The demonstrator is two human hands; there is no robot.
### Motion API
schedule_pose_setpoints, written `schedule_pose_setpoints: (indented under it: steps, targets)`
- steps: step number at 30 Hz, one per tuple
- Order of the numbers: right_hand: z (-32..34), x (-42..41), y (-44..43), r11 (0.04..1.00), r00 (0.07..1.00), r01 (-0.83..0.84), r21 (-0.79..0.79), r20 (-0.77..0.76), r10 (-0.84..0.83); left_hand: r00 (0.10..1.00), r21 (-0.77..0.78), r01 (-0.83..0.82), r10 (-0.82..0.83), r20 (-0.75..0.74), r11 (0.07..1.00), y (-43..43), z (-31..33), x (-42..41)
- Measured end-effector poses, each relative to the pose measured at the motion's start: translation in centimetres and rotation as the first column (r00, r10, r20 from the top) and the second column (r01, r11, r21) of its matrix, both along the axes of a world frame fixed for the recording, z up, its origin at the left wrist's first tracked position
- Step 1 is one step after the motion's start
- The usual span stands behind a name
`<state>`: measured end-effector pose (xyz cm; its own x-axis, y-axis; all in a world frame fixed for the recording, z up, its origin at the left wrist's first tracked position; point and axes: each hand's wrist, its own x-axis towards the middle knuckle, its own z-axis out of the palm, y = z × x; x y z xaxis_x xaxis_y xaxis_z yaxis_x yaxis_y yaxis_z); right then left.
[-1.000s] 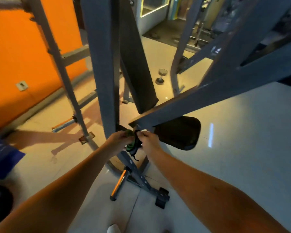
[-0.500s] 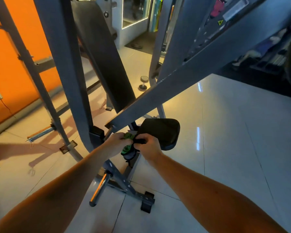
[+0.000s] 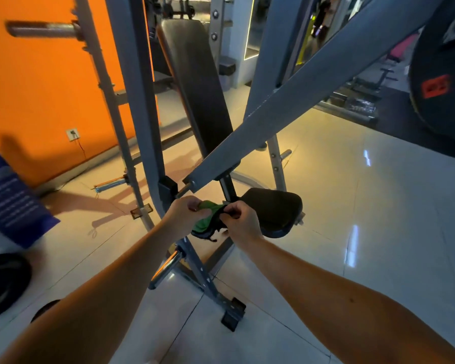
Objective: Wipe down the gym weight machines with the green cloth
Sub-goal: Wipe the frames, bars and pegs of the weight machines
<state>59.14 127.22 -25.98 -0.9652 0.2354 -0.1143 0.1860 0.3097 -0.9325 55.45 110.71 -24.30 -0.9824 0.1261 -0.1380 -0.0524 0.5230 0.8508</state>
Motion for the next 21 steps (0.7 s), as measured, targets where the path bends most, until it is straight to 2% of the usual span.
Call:
schedule_pose_setpoints:
  steps: [3, 5, 9, 14, 16, 18, 21]
  targets:
    - [1.0, 0.1, 0.0, 0.96, 0.998, -0.012, -0.28, 0.056, 0.029, 1.0, 0.022, 0.003, -0.003, -0.016, 1.0, 0.6, 0.8, 0.0]
    - [1.1, -0.2, -0.1, 0.945, 0.999, -0.007, -0.326, 0.048, 0.023, 0.999, 0.043, 0.04, -0.04, 0.005, 0.998, 0.8, 1.1, -0.5]
    - [1.2, -1.1, -0.6, 0.987, 1.0, -0.004, -0.159, 0.004, 0.005, 0.988, 0.117, 0.154, -0.151, -0.029, 0.981, 0.6, 1.1, -2.0]
    - [3.7, -3.5, -0.6, 0.977, 0.973, 0.2, -0.069, -0.102, -0.207, 0.964, 0.016, 0.234, -0.23, -0.133, 0.972, 2.6, 3.7, -5.6]
    - [4.4, -5.1, 0.0, 0.942, 0.93, 0.336, -0.011, -0.154, -0.334, 0.976, 0.075, 0.17, -0.158, -0.147, 0.982, 4.1, 4.7, -7.8]
    - [4.9, -6.9, 0.7, 0.876, 0.856, 0.481, -0.012, -0.21, -0.473, 0.989, 0.181, 0.032, -0.004, -0.15, 0.983, 5.6, 5.7, -10.4]
    - [4.9, -9.5, 1.3, 0.786, 0.748, 0.616, -0.056, -0.271, -0.606, 0.968, 0.195, -0.088, 0.13, -0.215, 0.977, 6.8, 6.2, -14.3]
